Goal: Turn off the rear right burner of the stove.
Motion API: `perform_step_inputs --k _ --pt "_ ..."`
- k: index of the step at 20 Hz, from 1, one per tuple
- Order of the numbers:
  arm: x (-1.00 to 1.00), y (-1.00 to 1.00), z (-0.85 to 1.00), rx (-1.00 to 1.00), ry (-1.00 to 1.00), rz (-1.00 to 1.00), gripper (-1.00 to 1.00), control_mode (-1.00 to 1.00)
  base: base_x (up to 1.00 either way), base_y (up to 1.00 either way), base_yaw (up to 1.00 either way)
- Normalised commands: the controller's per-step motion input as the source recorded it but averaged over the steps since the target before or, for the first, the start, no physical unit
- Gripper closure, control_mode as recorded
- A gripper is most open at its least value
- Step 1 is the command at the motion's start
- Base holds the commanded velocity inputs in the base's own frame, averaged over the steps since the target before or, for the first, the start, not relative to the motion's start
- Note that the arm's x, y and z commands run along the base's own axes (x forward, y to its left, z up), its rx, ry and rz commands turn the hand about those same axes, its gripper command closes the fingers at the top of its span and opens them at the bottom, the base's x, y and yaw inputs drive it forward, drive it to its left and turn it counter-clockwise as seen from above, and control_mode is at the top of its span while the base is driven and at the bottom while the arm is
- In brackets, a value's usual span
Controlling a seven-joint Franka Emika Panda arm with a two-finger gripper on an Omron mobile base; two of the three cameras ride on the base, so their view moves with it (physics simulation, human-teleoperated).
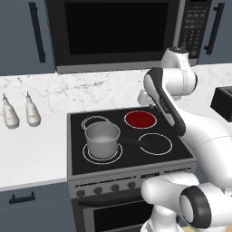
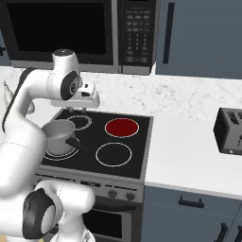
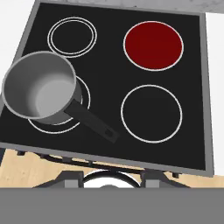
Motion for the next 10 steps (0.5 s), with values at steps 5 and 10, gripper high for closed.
perform_step_inputs --k 5,10 --pt "-0.38 0.00 -0.01 0.00 -0.10 0.00 -1.00 -1.00 0.00 0.00 0.00" --pt "0.00 0.00 0.00 0.00 0.00 0.00 -1.00 1.00 -0.03 0.00 0.00"
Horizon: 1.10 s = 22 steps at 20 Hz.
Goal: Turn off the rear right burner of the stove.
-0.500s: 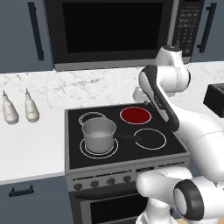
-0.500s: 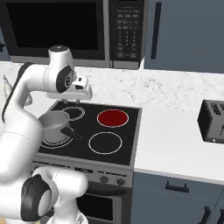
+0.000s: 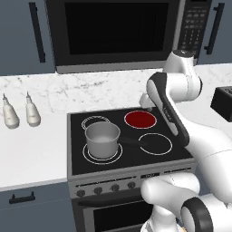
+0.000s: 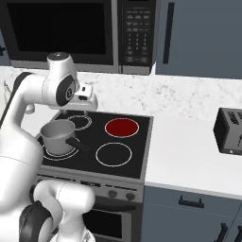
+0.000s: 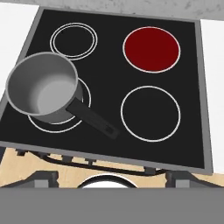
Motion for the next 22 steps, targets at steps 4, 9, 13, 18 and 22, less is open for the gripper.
perform_step_inputs --k 4,9,13,18,22 --pt "0.00 0.00 0.00 0.00 0.00 0.00 -1.00 1.00 -0.23 -0.18 0.00" --pt "0.00 0.00 0.00 0.00 0.00 0.00 -1.00 1.00 -0.17 -0.43 0.00" --pt "0.00 0.00 0.00 0.00 0.00 0.00 -1.00 1.00 -0.21 -0.52 0.00" --pt "0.00 0.00 0.00 0.00 0.00 0.00 -1.00 1.00 -0.23 -0.34 0.00" --pt "0.00 0.00 0.00 0.00 0.00 0.00 -1.00 1.00 -0.09 -0.12 0.00"
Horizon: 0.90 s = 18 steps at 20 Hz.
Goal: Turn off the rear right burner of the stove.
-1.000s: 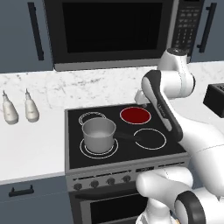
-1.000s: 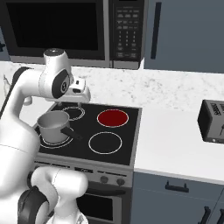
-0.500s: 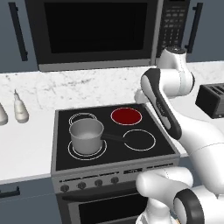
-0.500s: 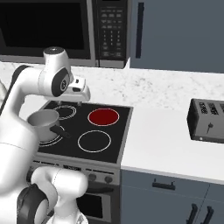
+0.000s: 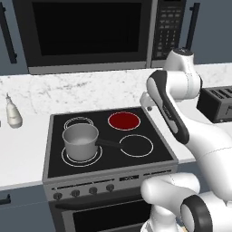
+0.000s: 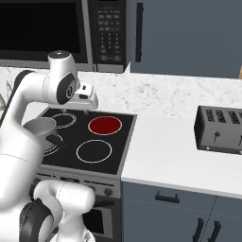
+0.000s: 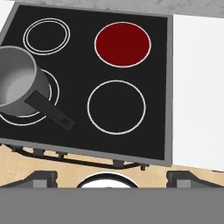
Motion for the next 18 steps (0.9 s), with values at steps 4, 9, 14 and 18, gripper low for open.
perform_step_inputs --k 4,9,14,18 --pt "0.00 0.00 0.00 0.00 0.00 0.00 -1.00 -1.00 0.00 0.00 0.00" --pt "-0.04 0.03 0.00 0.00 0.00 0.00 -1.00 -1.00 0.00 0.00 0.00" --pt "-0.49 0.72 -0.02 -0.13 -0.03 0.17 -1.00 -1.00 0.00 0.00 0.00" --pt "-0.75 1.00 -0.18 -0.28 -0.02 0.31 -1.00 -1.00 0.00 0.00 0.00"
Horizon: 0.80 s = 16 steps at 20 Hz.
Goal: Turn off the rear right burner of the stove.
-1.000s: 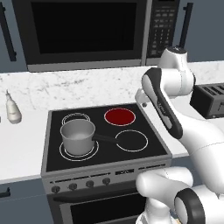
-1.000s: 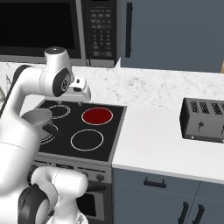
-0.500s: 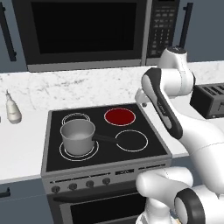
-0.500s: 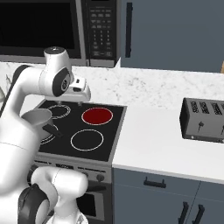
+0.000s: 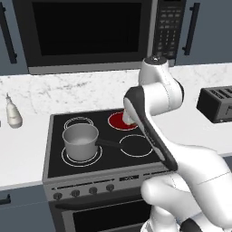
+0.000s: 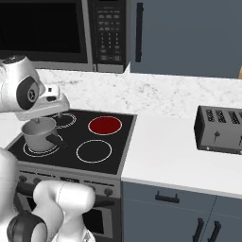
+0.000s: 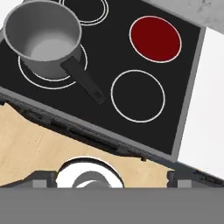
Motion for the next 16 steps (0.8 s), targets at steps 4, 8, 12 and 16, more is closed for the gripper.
perform_step_inputs --k 4,8,12,16 --pt "-0.93 1.00 -0.32 -0.29 -0.04 0.28 -1.00 -1.00 0.00 0.00 0.00" --pt "-0.99 1.00 -0.68 -0.34 0.00 0.27 -1.00 -1.00 0.00 0.00 0.00" --pt "-0.96 1.00 -0.79 -0.28 0.01 0.26 -1.00 -1.00 0.00 0.00 0.00" --pt "-0.69 0.55 -0.97 -0.17 0.02 0.16 -1.00 -1.00 0.00 0.00 0.00"
